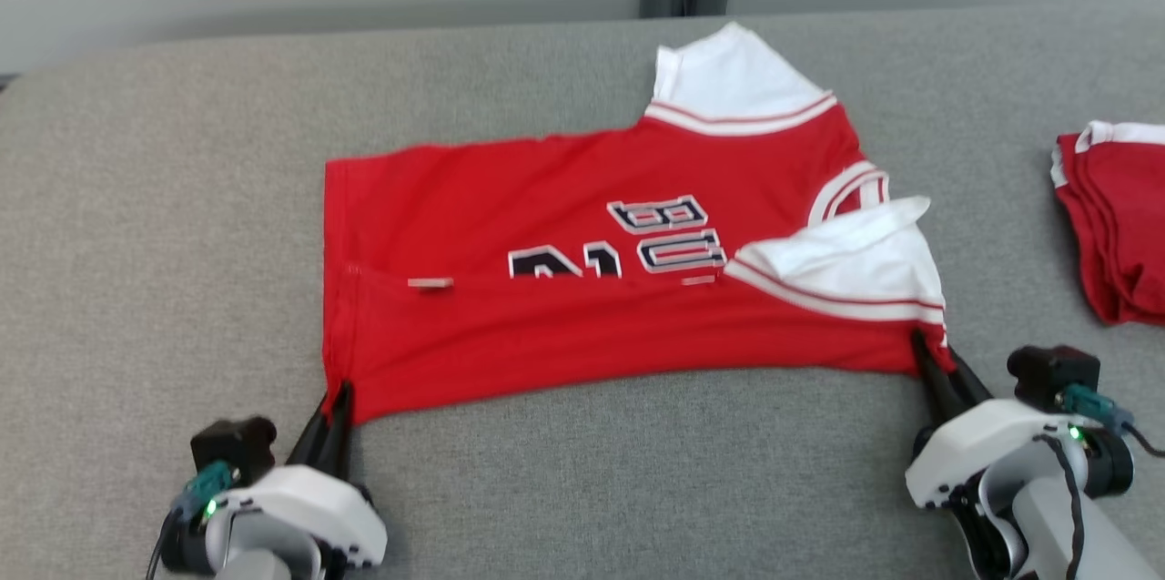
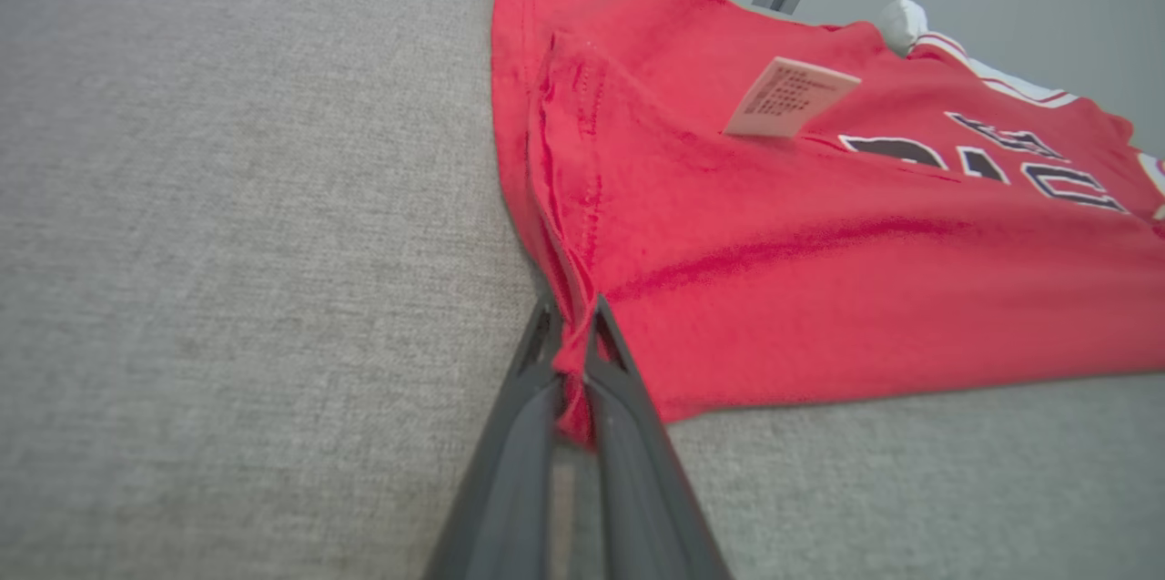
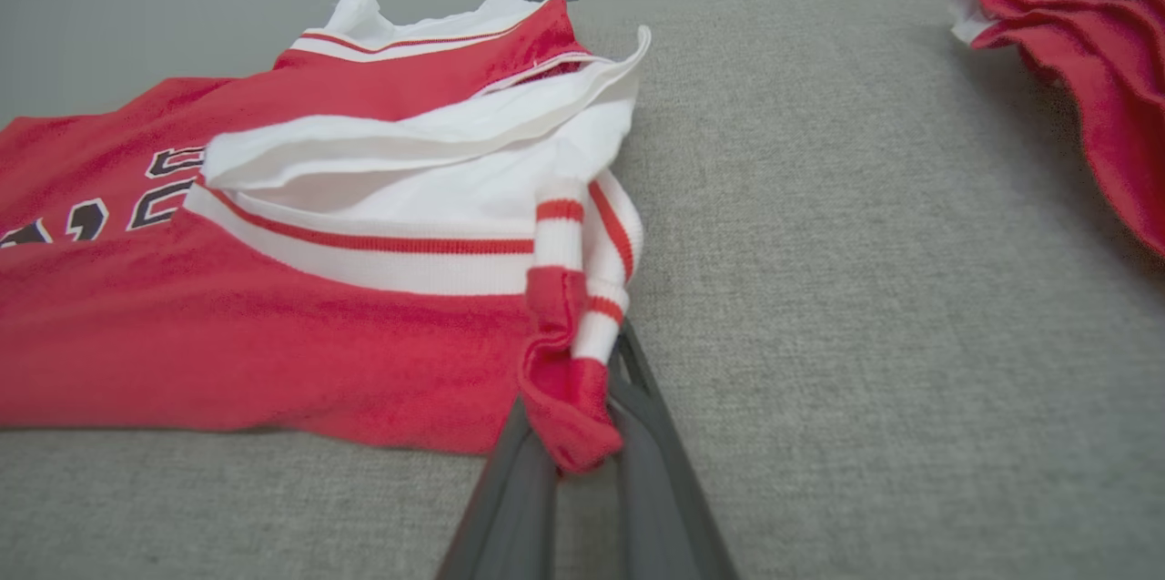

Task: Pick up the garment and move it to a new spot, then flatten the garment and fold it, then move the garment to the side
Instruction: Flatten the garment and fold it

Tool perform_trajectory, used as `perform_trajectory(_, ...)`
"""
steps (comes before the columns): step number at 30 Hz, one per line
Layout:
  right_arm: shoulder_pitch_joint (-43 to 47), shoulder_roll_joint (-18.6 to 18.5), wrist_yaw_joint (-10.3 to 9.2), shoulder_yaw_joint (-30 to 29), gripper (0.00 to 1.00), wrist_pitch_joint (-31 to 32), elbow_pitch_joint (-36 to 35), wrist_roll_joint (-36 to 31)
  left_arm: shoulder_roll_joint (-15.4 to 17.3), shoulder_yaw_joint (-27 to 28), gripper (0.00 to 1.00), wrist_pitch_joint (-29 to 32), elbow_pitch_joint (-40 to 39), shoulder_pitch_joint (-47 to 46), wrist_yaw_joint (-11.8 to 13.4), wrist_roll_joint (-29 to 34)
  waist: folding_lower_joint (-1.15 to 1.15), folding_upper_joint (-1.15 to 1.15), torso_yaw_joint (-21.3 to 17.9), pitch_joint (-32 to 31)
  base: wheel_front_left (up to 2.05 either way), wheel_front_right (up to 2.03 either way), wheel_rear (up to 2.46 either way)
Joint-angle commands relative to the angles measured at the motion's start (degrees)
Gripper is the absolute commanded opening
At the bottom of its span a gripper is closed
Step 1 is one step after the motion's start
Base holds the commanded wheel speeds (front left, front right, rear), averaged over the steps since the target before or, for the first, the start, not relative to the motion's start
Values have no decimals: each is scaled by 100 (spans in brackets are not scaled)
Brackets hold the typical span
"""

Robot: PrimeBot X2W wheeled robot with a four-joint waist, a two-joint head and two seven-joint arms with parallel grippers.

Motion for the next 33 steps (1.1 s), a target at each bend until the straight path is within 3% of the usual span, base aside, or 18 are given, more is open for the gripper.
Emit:
perform_trajectory(1,87,-83,-6,-37,0,5,13,35,70,62,0,2,-9,109,4,33,0,0,-3,-244,0,0,0)
perform_trajectory(6,470,-136,-6,119,0,5,23,214,109,227,0,2,-202,739,15,176,0,0,7,-616,0,0,0)
perform_trajectory(13,565,-323,-12,456,0,4,-6,453,84,394,0,2,-515,1126,17,222,0,0,-9,-512,0,0,0)
perform_trajectory(14,529,-339,-11,478,3,4,-6,477,78,379,0,2,-534,1079,16,232,0,0,-4,-467,0,0,0)
perform_trajectory(15,486,-347,-11,489,33,4,-10,495,72,378,0,2,-564,1013,16,224,0,0,1,-423,0,0,0)
perform_trajectory(16,431,-359,-11,488,87,4,-18,497,68,379,42,2,-636,940,15,235,0,0,9,-369,0,0,0)
perform_trajectory(17,353,-380,-11,464,100,4,-59,477,63,387,100,2,-686,881,13,208,0,0,20,-313,0,0,0)
perform_trajectory(25,-435,-338,-4,256,100,5,-452,49,44,309,100,2,-946,24,53,398,0,0,71,153,0,0,0)
perform_trajectory(33,-1789,-164,-4,516,100,303,-87,-452,342,155,100,154,128,-1518,124,646,0,0,93,700,0,0,0)
